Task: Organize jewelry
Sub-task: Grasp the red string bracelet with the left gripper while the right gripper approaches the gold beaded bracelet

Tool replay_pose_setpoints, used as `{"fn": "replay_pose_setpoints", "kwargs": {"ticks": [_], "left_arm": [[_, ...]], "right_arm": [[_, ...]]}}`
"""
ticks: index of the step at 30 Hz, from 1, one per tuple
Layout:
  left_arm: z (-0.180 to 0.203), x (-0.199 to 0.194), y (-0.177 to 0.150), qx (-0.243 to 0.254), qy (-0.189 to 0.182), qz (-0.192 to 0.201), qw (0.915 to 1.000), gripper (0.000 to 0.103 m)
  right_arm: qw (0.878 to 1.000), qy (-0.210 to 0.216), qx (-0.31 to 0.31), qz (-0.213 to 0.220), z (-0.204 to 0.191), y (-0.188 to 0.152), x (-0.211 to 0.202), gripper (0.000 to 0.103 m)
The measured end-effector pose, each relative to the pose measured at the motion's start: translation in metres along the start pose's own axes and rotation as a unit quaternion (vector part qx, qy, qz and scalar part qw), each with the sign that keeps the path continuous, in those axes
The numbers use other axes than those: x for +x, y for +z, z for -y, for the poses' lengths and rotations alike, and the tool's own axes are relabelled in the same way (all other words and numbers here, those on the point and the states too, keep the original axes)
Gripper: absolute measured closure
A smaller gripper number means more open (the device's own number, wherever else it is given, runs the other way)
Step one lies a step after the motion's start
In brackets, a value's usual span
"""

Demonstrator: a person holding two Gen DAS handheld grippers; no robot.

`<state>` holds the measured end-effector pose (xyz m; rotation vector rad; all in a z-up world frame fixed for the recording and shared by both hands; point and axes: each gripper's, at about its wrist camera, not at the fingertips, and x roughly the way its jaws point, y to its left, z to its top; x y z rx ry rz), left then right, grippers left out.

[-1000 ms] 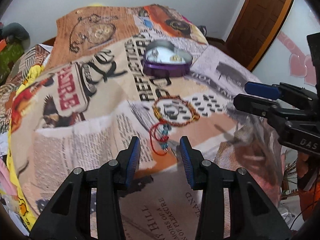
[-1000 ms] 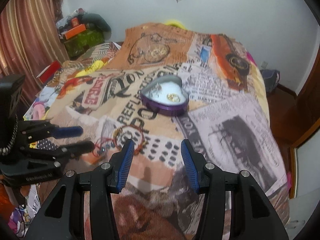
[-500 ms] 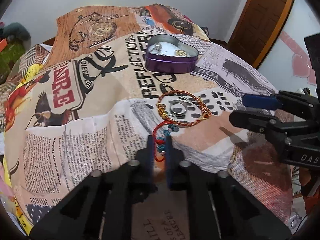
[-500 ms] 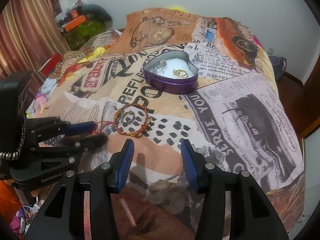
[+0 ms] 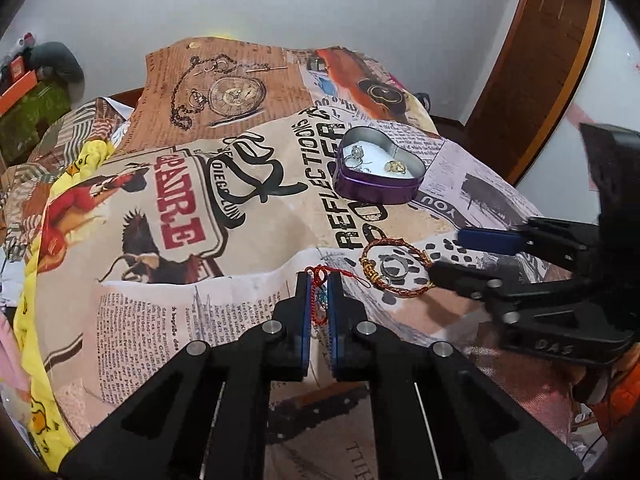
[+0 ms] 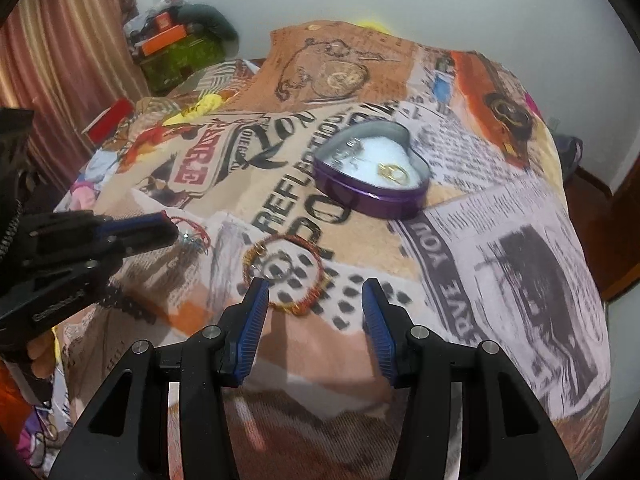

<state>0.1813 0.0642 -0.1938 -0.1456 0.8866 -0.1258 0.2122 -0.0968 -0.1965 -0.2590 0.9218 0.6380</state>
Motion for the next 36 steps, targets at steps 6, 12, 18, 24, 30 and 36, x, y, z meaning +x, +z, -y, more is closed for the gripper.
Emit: {"fn": "replay_pose_setpoints", "kwargs": {"ticks": [6, 12, 18, 24, 30, 36], "left_arm": [[0.001, 0.012, -0.009, 0.005, -0.004, -0.016, 0.9999, 0.097], [-0.001, 0.018, -0.014, -0.004, -0.011, -0.022, 0.9997, 0.097], [0.000, 0.016, -0.014, -0.005, -0.010, -0.021, 0.9997, 0.097], [0.003, 0.007, -0.011, -0.008, -0.013, -0.010, 0.9998, 0.097], [0.007, -0.007, -0.006, -0.001, -0.011, 0.006, 0.9999, 0.097], [0.007, -0.009, -0.007, 0.001, -0.010, 0.007, 0.9999, 0.097]], "right_arm": [[0.999, 0.004, -0.040, -0.020, -0.015, 0.008, 0.016, 0.060], [0.998, 0.007, -0.054, -0.044, -0.017, 0.012, 0.029, 0.072], [0.996, 0.021, -0.056, -0.061, -0.017, 0.010, 0.038, 0.081], [0.997, 0.018, -0.057, -0.056, -0.018, 0.009, 0.035, 0.095], [0.997, 0.018, -0.060, -0.047, -0.019, 0.010, 0.028, 0.095], [0.995, 0.027, -0.057, -0.073, -0.020, 0.010, 0.033, 0.091]]}}
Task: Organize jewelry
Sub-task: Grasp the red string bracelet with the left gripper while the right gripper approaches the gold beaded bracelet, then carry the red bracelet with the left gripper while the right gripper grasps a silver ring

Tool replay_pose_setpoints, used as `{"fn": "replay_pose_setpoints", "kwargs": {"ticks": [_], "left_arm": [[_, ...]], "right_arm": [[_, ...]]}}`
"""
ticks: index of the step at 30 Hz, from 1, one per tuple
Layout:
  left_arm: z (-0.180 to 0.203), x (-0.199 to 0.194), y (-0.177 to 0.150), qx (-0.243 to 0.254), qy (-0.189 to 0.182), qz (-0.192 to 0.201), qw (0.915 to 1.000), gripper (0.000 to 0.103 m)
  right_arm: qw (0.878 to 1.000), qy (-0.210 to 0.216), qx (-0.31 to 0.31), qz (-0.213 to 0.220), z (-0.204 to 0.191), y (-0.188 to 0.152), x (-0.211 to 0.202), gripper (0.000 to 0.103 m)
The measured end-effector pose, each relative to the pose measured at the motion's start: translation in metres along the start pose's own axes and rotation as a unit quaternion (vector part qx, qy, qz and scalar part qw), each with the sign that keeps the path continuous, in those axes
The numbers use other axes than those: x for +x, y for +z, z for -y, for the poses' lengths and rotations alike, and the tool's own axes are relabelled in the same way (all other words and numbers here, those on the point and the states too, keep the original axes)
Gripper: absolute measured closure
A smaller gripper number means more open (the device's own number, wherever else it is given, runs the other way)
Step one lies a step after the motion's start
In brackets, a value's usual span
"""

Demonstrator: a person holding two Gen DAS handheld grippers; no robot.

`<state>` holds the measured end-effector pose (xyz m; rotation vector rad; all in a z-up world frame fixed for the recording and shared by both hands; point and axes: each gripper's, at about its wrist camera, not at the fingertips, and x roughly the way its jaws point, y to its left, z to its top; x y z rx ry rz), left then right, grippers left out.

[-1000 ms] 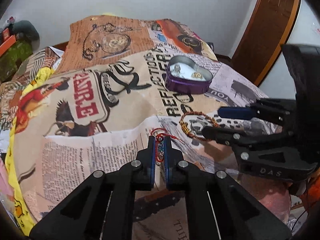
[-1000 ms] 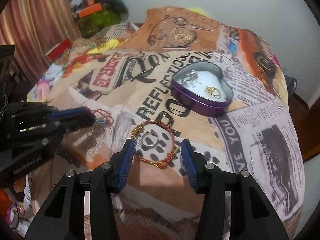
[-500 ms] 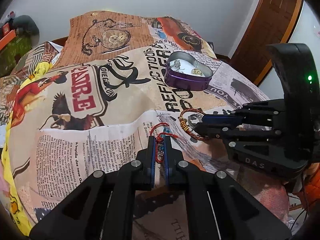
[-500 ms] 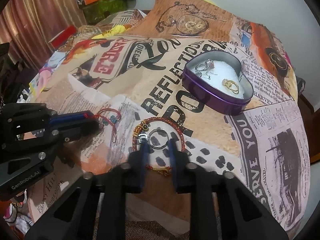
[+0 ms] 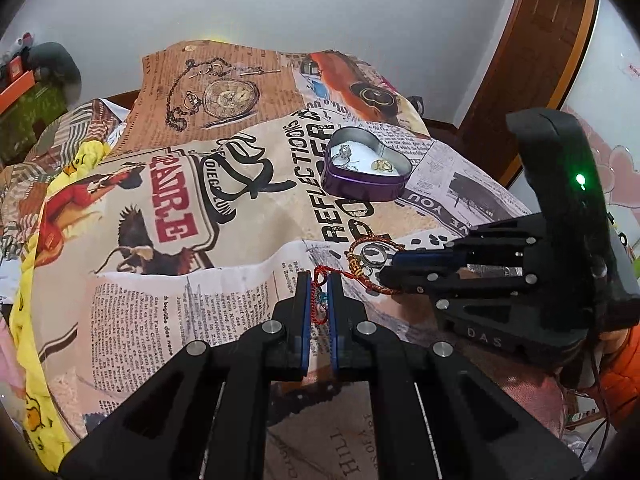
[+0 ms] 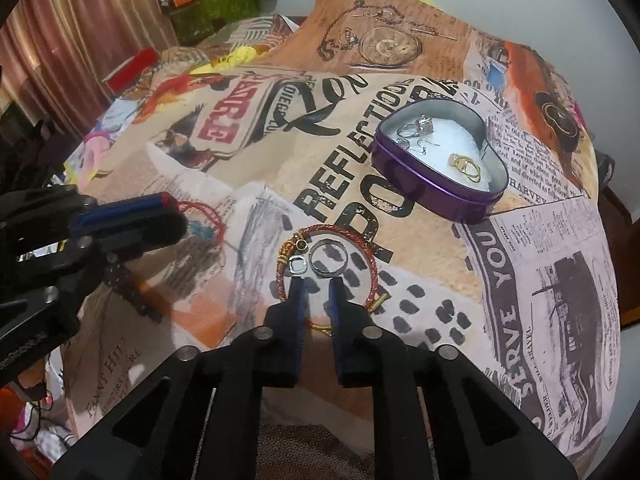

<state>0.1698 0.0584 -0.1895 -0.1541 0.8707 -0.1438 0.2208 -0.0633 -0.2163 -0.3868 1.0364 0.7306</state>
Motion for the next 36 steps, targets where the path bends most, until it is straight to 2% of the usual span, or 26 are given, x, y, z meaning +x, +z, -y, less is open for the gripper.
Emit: {"fn": "replay_pose_setpoints", "kwargs": {"ticks": [9, 15, 23, 25, 27, 36], "left_arm": [[-0.006, 0.005, 0.000, -0.005, 0.000, -0.001, 1.0000, 0.097], [-0.012, 0.009, -0.002, -0.012, -0.001, -0.005, 0.9999, 0.097], [-0.015, 0.013, -0.001, -0.014, -0.001, -0.007, 0.9999, 0.097], [-0.015, 0.012, 0.001, -0.013, 0.000, -0.005, 0.9999, 0.097], [-0.013, 0.011, 0.004, -0.011, 0.000, -0.003, 0.9999, 0.097], [0.003, -0.002, 0.032, 0.013, 0.005, 0.028, 0.9995, 0.097]], "right_arm": [[1.000, -0.001, 0.003, -0.013, 0.005, 0.011, 0.007, 0.088], [1.000, 0.001, 0.002, -0.014, 0.007, 0.017, 0.011, 0.077], [1.000, 0.015, 0.005, -0.006, 0.010, 0.020, 0.015, 0.077], [1.000, 0.017, 0.008, -0.001, 0.013, 0.019, 0.014, 0.083], [1.000, 0.017, 0.012, 0.007, 0.014, 0.019, 0.011, 0.083], [0.998, 0.011, 0.040, 0.048, 0.027, 0.021, -0.012, 0.083]]}}
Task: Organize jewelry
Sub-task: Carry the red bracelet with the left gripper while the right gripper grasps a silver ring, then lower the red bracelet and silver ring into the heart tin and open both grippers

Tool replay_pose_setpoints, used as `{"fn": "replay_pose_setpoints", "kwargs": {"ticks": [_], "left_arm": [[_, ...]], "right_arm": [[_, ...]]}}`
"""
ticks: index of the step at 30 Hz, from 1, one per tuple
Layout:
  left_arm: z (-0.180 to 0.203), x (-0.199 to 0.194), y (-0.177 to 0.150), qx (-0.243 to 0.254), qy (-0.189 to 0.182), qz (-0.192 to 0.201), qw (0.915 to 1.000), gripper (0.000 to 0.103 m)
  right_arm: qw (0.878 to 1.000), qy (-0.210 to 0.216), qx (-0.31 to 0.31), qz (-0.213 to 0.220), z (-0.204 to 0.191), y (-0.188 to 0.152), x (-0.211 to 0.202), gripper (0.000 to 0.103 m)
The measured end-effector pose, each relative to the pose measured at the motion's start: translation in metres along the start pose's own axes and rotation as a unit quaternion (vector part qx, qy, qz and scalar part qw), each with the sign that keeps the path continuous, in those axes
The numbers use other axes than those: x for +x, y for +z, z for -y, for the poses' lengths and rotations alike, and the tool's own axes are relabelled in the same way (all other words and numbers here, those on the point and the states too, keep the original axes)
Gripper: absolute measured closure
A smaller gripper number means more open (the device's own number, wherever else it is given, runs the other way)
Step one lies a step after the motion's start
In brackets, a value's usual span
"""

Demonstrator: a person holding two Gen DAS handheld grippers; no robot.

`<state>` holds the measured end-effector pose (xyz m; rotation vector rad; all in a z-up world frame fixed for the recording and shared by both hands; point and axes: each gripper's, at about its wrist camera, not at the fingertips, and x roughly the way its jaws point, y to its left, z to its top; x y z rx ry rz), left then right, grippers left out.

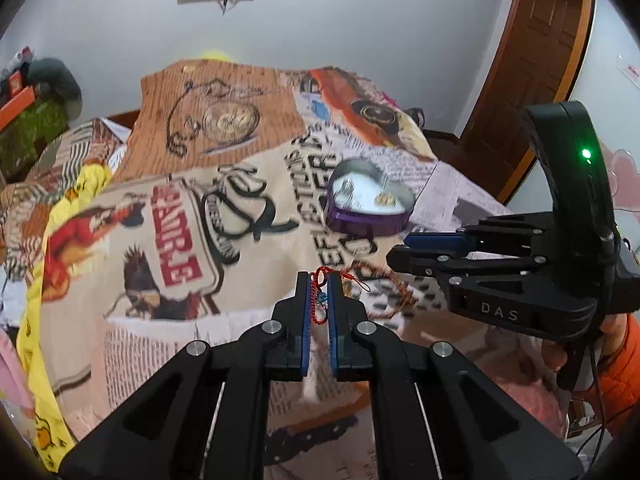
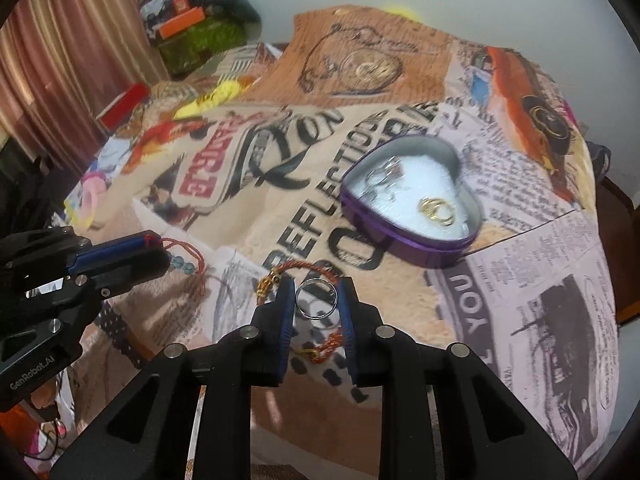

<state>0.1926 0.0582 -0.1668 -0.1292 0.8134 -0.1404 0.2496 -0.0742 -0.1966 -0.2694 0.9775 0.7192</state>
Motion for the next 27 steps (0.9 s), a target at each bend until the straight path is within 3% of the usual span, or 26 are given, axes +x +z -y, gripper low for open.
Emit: {"fn": "replay_pose_setpoints", "kwargs": {"ticks": [17, 27], "left_arm": [[0.041, -0.002, 0.077, 0.047, -0.009, 0.068, 0.9965, 0.097], [0.052, 0.021, 0.104, 0.061, -0.012, 0.071, 0.9955, 0.097]], "right_arm": [[0.992, -0.044, 0.031, 0.111, 0.033, 0.019, -0.066, 0.083], [0.989, -0.046, 0.049, 0.131, 0.060, 0.029, -0.066, 0.083]]}}
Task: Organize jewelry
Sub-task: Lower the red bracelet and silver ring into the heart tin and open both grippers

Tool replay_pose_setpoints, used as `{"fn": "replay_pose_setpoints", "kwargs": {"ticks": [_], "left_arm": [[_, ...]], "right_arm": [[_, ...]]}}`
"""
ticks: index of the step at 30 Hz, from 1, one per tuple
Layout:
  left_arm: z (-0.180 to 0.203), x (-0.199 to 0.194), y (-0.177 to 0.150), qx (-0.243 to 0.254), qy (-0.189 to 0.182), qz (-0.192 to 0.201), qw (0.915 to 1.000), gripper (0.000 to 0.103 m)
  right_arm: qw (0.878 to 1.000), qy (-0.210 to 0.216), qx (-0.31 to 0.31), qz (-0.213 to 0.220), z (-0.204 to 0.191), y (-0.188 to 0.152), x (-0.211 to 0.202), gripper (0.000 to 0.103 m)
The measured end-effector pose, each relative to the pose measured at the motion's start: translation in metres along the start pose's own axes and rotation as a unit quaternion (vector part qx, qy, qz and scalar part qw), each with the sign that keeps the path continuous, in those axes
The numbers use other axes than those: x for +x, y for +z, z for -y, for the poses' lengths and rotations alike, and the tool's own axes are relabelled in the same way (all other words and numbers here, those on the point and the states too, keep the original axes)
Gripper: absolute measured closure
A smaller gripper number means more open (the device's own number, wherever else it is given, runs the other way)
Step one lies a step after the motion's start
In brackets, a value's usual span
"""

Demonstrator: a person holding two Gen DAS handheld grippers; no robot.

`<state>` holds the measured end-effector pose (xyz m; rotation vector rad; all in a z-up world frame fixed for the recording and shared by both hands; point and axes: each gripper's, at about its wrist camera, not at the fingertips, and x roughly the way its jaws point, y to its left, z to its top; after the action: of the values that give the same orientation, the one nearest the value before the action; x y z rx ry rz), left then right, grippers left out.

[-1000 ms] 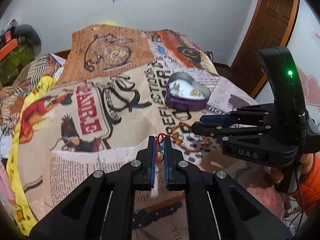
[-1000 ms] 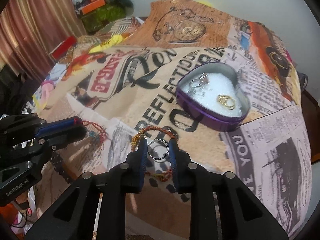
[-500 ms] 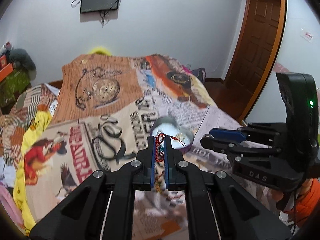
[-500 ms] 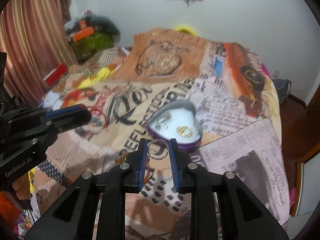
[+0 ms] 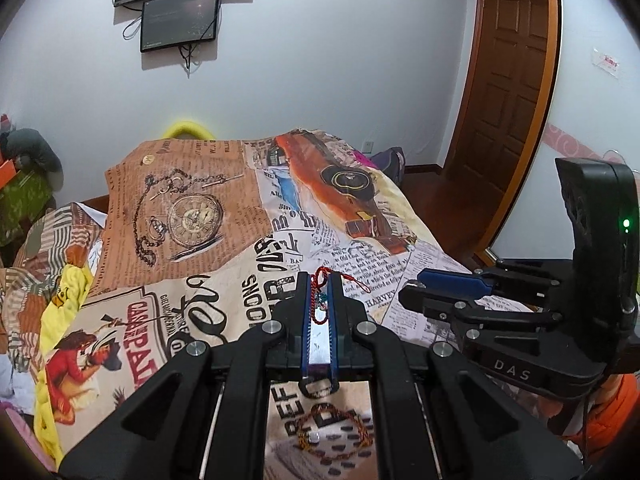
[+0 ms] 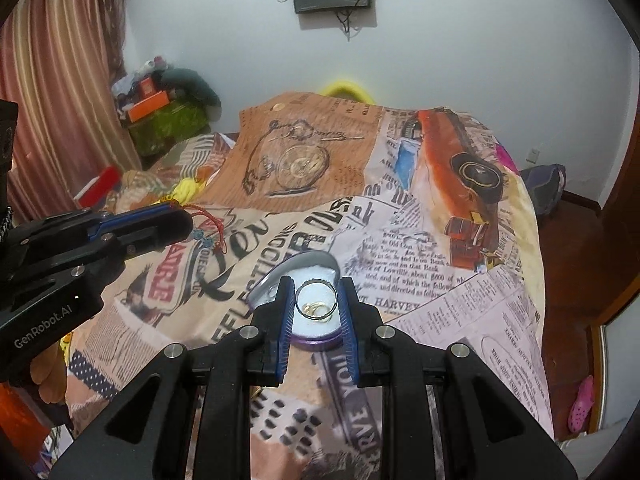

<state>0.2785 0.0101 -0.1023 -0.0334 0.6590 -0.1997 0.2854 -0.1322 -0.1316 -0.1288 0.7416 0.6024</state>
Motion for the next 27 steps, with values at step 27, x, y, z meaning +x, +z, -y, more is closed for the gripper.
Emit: {"fn": "replay_pose_setpoints", "kwargs": {"ticks": [27], "left_arm": [[-0.022, 0.087, -0.019, -0.032, -0.040, -0.098, 0.9939, 0.097]], "right_arm": [[0.997, 0.020, -0.036, -0.065, 0.005, -0.002, 0.072, 0.083]]}}
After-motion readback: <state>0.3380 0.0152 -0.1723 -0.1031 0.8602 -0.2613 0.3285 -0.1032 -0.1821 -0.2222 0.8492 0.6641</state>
